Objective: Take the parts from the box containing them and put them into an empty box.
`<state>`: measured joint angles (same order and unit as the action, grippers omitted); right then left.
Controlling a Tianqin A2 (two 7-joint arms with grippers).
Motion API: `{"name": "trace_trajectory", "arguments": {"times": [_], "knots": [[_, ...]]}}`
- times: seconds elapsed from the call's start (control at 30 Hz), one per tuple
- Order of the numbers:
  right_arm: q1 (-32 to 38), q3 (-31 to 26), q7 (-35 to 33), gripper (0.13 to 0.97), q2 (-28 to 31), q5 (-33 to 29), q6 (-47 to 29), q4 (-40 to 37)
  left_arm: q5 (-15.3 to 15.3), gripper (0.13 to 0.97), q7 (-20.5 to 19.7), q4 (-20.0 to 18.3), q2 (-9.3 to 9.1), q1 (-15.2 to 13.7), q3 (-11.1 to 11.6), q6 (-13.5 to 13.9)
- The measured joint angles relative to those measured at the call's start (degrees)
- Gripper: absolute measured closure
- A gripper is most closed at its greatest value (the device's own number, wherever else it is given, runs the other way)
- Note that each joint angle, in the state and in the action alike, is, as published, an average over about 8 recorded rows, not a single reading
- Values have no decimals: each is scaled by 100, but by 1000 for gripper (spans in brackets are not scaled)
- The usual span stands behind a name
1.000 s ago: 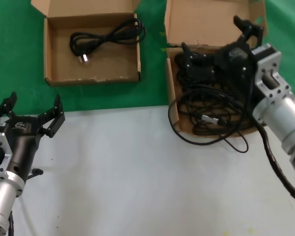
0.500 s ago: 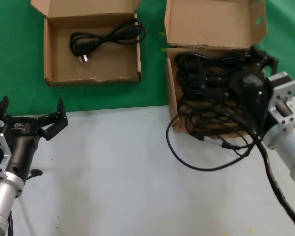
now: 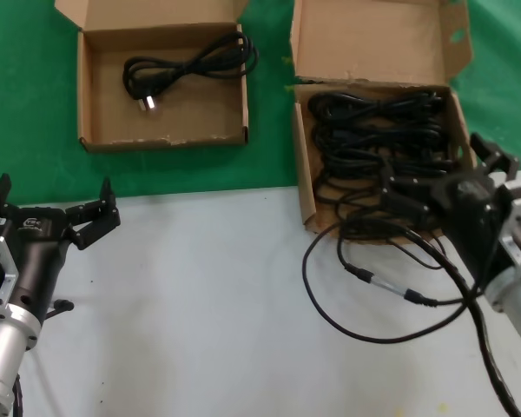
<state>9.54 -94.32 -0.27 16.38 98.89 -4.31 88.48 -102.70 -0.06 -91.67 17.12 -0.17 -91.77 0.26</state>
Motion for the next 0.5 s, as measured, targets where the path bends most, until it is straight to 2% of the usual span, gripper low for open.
{"name": "trace_trajectory", "arguments": {"times": [0.5], "knots": [[-764, 212, 22, 129, 65, 340, 345, 255, -34, 132, 5, 0, 6, 14, 8, -21]]}}
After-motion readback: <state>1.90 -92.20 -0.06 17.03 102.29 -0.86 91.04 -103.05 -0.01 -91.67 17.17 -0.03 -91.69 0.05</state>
